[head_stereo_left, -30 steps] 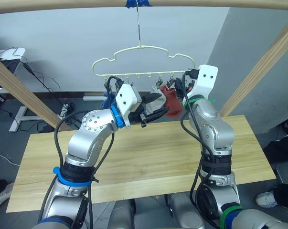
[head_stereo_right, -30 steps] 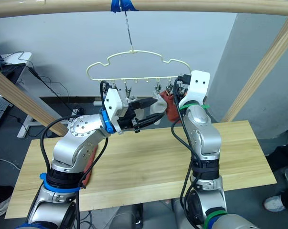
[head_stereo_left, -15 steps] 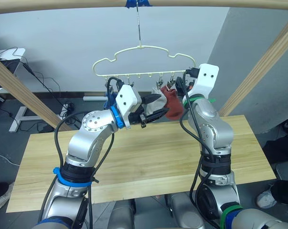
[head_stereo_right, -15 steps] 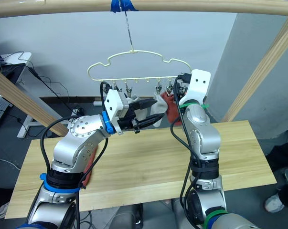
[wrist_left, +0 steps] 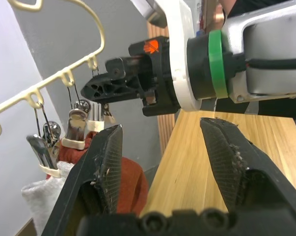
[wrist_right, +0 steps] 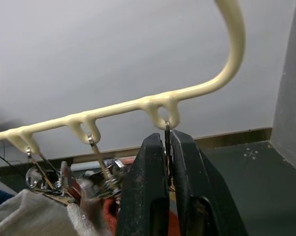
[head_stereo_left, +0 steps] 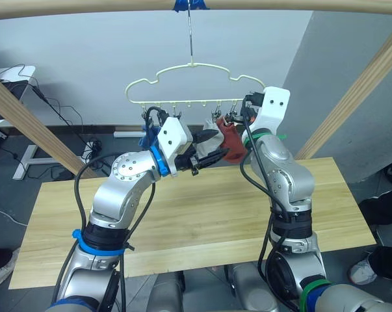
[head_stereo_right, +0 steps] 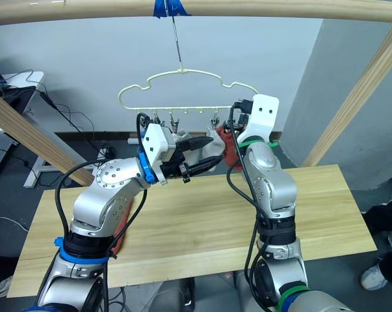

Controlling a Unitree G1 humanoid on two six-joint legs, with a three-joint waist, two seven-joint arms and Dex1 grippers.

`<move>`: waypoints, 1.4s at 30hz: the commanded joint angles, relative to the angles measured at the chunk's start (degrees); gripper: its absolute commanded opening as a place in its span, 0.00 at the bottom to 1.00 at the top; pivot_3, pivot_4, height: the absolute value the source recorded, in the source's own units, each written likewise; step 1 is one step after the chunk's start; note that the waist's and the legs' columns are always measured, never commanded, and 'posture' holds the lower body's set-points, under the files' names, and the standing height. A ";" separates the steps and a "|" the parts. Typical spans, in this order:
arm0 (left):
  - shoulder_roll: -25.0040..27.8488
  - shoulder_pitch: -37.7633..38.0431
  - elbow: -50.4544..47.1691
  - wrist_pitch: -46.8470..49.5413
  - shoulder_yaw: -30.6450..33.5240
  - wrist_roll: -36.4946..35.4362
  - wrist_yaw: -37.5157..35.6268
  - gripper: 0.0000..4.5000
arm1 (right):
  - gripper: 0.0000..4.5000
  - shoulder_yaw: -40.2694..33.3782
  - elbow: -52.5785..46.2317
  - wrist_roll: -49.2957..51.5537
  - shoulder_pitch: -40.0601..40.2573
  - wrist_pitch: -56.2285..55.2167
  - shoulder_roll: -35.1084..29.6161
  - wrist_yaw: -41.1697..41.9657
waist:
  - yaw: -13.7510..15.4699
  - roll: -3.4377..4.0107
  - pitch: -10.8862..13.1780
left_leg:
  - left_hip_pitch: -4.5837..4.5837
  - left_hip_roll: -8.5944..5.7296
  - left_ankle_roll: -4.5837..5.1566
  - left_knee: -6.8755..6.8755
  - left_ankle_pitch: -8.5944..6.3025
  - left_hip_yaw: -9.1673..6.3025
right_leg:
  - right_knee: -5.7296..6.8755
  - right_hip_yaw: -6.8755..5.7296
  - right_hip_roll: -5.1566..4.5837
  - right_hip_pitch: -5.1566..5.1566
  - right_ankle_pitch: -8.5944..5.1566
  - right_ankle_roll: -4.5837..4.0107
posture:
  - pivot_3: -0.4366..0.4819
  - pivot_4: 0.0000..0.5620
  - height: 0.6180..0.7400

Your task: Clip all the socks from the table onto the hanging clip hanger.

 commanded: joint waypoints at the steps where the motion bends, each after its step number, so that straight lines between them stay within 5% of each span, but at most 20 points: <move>1: -0.31 2.42 -3.01 -1.11 0.73 1.44 3.04 0.61 | 0.00 0.27 -2.10 0.72 -0.49 -0.61 2.06 0.15 | -0.01 0.01 -0.08 | 0.00 0.00 0.00 0.00 0.00 0.01 | 0.00 0.01 0.00 0.00 0.00 0.00 | 0.27 0.33 1.00; 7: -2.61 10.80 -7.20 -0.36 2.42 4.77 12.73 0.61 | 0.00 0.78 -2.01 0.51 -0.57 -0.67 1.13 1.29 | -0.08 0.04 -0.16 | 0.00 0.04 0.00 -0.01 0.00 0.01 | -0.01 0.02 -0.01 -0.01 0.00 0.00 | 0.27 0.34 1.00; 14: -6.36 23.79 -8.52 0.90 9.57 10.71 28.13 0.99 | 0.00 0.83 -1.06 0.32 -1.55 -0.67 -0.06 3.37 | -0.06 0.03 -0.22 | 0.00 0.05 0.01 -0.02 0.00 0.00 | 0.05 0.02 0.01 -0.06 0.02 -0.03 | 0.28 0.36 1.00; 17: -8.67 26.54 -6.00 3.18 16.15 10.24 34.27 0.99 | 0.00 0.61 -0.57 0.23 -2.04 -0.48 -0.43 4.07 | 0.04 0.01 -0.23 | 0.00 0.06 0.03 0.01 0.02 0.02 | 0.06 0.03 -0.01 -0.07 0.03 -0.05 | 0.29 0.36 1.00; 25: -6.73 24.11 11.24 4.39 27.32 7.37 36.74 0.99 | 0.00 0.33 -0.13 0.38 -2.82 0.52 -1.09 5.17 | 0.07 0.01 -0.26 | 0.00 0.01 0.08 0.00 0.06 0.03 | 0.09 0.00 0.05 -0.12 0.05 -0.08 | 0.29 0.39 1.00; 34: -3.93 18.93 27.02 2.40 29.10 6.71 35.46 0.99 | 0.00 0.57 -0.68 0.31 -2.86 1.59 -1.47 6.20 | 0.05 0.00 -0.27 | -0.01 0.04 0.08 -0.04 0.06 0.03 | 0.07 0.00 0.03 -0.14 0.05 -0.08 | 0.28 0.40 1.00; 42: -2.92 19.33 30.40 3.68 27.07 7.37 34.54 0.99 | 0.00 0.73 -1.07 0.27 -2.87 1.80 -1.43 6.55 | -0.03 0.00 -0.27 | -0.01 0.08 0.08 -0.04 0.06 0.03 | 0.12 0.01 0.02 -0.17 0.05 -0.09 | 0.27 0.40 1.00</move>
